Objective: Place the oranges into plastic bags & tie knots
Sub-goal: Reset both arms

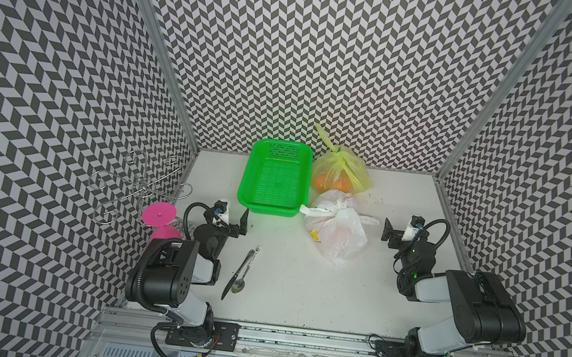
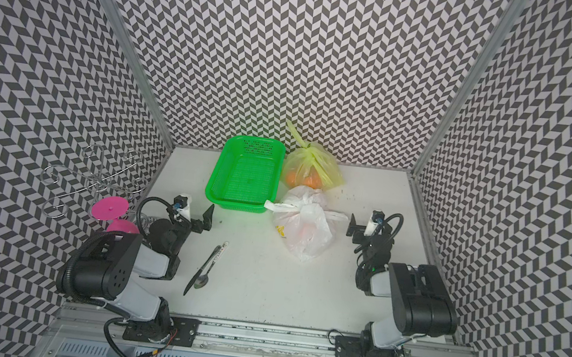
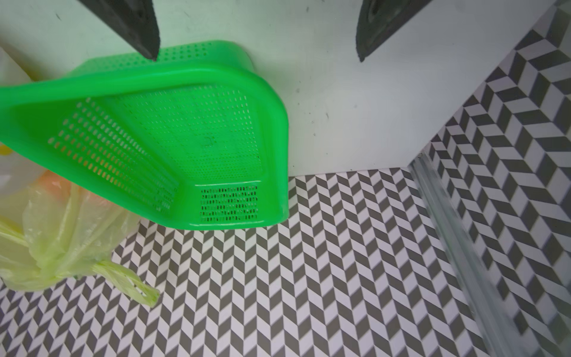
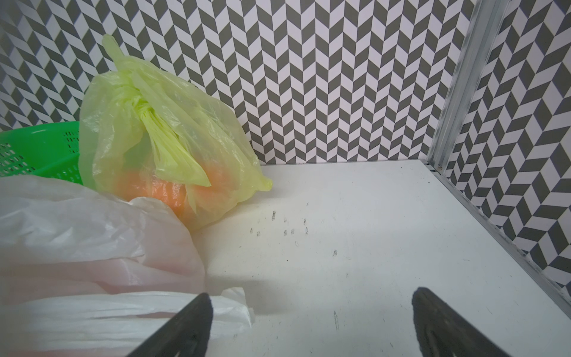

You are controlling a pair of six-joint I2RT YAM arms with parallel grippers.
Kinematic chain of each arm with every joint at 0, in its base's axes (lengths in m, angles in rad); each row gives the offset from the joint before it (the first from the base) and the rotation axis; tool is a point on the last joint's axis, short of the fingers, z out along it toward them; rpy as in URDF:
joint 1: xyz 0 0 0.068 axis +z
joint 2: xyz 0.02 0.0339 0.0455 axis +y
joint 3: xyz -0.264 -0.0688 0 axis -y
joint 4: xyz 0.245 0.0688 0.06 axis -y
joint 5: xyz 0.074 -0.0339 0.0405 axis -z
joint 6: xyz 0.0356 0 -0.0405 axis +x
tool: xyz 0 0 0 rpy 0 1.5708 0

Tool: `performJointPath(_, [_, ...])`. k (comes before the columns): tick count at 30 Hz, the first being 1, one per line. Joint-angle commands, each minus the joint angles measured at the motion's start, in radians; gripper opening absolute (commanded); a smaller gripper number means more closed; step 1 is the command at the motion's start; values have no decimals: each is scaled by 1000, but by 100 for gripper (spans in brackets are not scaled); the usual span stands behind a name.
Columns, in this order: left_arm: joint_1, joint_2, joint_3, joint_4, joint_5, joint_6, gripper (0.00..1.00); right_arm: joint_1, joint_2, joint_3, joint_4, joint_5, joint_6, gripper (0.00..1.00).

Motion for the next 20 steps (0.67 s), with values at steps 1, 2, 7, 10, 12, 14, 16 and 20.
performJointPath(1, [-27,11,-22,114,-5,17,99,-4,-8,3,65,-2,-2,100])
performJointPath(2, [-27,-5,2,46,-28,9,99,-4,-8,4,66,-2,-4,100])
performJointPath(7, [-22,2,53,-54,-83,-25,100,-4,-9,3,66,-2,-3,100])
performJointPath(10, [-13,0,60,-74,-83,-37,100,-5,-9,3,66,-2,-1,100])
performJointPath(12, [-9,4,60,-64,-77,-38,100,-4,-6,2,70,-2,-3,100])
performJointPath(14, [-9,2,62,-72,-76,-39,100,-4,5,-11,115,-2,-5,100])
performJointPath(16, [-9,4,64,-72,-76,-40,100,-4,20,-26,175,0,-2,100])
performJointPath(20, [-14,4,68,-81,-81,-31,100,-4,7,-12,124,-2,-2,100])
